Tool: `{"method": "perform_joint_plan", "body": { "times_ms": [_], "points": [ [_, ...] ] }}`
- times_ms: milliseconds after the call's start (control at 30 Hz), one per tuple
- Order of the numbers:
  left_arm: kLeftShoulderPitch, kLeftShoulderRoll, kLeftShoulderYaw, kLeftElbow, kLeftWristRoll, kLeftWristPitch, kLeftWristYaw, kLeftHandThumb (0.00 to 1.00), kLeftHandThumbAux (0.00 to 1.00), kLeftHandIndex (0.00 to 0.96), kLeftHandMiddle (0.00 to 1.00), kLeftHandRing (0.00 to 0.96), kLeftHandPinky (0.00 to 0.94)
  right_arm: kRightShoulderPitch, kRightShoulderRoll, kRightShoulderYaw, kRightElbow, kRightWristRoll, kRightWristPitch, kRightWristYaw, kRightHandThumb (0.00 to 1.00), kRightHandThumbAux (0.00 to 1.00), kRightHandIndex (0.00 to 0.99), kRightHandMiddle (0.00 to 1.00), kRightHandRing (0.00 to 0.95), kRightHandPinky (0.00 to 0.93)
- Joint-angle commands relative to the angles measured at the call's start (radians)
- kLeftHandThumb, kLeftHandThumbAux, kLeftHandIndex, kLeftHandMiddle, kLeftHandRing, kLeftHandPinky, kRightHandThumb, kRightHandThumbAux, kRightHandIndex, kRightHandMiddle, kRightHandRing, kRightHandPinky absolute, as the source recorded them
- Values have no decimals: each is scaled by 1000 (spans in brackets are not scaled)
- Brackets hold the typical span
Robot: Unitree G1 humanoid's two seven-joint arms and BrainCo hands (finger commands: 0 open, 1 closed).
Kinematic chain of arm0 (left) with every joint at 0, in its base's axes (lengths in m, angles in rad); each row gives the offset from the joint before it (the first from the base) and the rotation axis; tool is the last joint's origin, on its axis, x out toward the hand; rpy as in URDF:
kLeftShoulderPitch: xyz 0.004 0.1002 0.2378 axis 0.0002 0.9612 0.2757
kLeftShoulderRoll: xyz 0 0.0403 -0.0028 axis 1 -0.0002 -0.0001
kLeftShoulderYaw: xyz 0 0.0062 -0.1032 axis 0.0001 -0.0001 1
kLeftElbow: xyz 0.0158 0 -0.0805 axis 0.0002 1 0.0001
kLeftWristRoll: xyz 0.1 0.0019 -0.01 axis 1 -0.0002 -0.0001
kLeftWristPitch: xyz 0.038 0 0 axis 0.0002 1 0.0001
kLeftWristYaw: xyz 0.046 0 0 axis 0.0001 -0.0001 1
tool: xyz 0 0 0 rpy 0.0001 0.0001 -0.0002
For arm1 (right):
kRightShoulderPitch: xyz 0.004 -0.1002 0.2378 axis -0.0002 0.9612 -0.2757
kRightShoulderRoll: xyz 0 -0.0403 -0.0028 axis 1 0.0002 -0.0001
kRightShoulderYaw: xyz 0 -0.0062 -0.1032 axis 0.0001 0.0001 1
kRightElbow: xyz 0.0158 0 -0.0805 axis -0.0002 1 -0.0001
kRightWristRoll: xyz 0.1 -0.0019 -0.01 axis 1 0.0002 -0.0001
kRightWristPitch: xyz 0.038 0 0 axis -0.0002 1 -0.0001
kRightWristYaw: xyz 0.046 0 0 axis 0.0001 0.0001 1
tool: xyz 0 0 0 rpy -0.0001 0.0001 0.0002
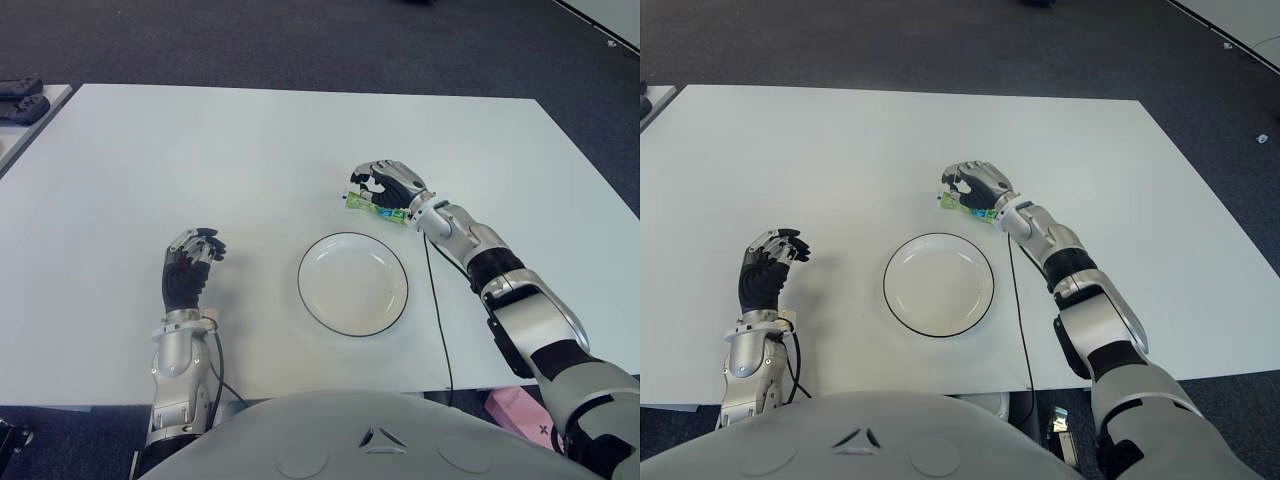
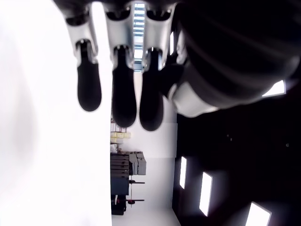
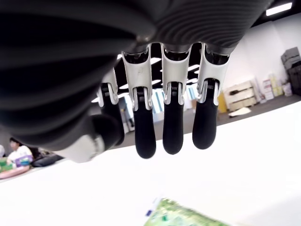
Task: Put the toothpaste on the table into the plate.
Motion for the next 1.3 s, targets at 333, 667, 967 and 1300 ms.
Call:
{"method": "perform_joint_plan", "body": {
  "times_ms": [333, 667, 967, 1300],
  "points": [
    [1, -9, -13, 12, 9, -3, 2, 705, 720, 437, 559, 560, 533, -148, 58, 75, 209, -53, 180, 11, 463, 231, 0, 2, 2, 2],
    [5, -17, -16, -14, 21, 13, 10, 704, 721, 436, 547, 556, 535, -190, 84, 107, 281, -53, 248, 46, 466, 167, 0, 0, 0, 0],
    [10, -22, -19, -39, 20, 33, 9, 702, 721, 436, 544, 554, 534, -198, 101, 136, 313, -56, 292, 74, 484, 137, 0, 0, 0, 0],
    [17, -29, -19, -46, 18, 27, 9, 702, 720, 437, 558, 562, 543, -198, 119, 165, 333, -58, 320, 114, 495, 114, 0, 0, 0, 0]
  ]
}}
